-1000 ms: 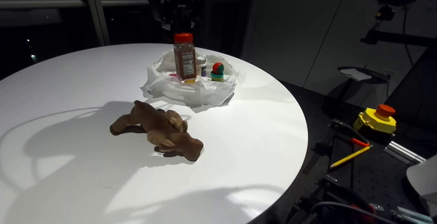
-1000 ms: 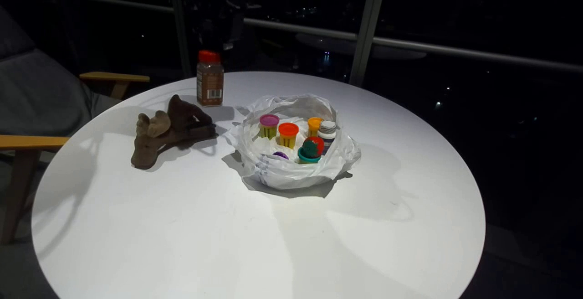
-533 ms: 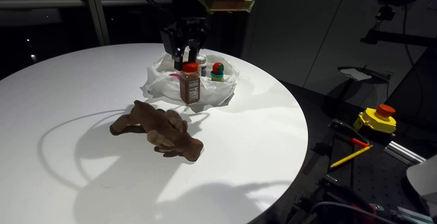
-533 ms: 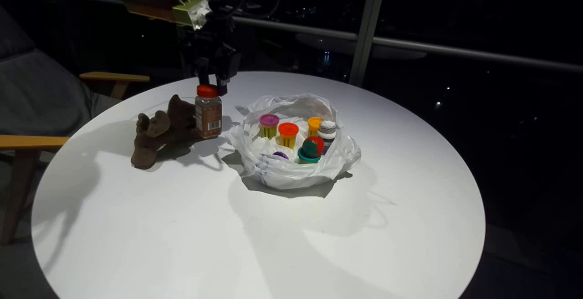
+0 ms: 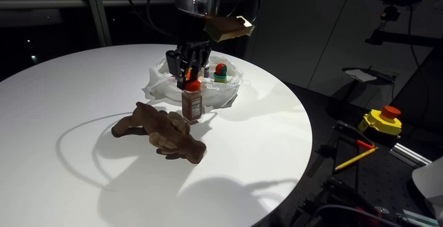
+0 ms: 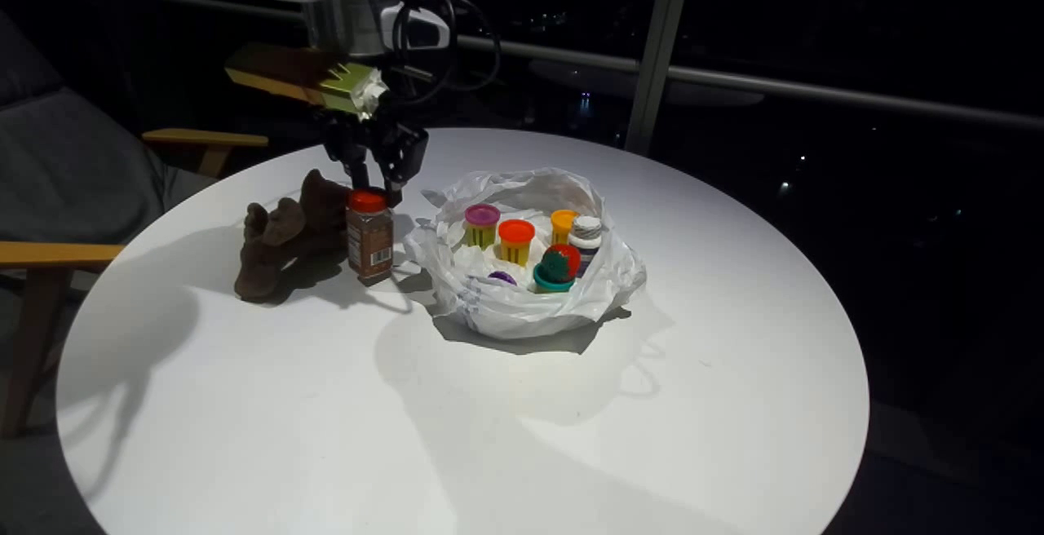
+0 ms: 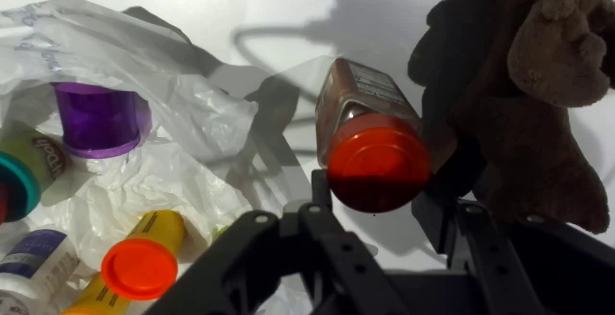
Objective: Remove all the objects from the plastic bag and put them on the table
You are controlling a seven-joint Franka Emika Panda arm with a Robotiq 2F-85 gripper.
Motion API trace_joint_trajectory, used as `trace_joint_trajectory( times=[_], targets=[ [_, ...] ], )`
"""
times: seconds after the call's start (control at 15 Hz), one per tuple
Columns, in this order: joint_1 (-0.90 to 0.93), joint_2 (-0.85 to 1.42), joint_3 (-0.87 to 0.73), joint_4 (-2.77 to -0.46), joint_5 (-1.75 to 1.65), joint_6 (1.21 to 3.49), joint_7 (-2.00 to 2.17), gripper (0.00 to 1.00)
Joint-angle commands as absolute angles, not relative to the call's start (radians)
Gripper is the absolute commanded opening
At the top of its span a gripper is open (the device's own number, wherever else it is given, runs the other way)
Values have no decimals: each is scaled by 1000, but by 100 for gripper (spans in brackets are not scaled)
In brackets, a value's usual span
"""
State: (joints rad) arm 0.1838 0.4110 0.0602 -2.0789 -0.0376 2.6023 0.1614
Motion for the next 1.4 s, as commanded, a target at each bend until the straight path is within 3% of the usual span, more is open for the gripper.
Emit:
trace_joint_trajectory(
  times=[0.0,0.27,1.07,1.33],
  targets=[
    [148,397,101,-2082,23,2624,106,73],
    [131,347,117,-2061,79,2598,97,99],
    [67,515,-31,-1706,-39,2340,118,100],
    [13,594,15,-1594,-12,2204,-42,100]
  ],
)
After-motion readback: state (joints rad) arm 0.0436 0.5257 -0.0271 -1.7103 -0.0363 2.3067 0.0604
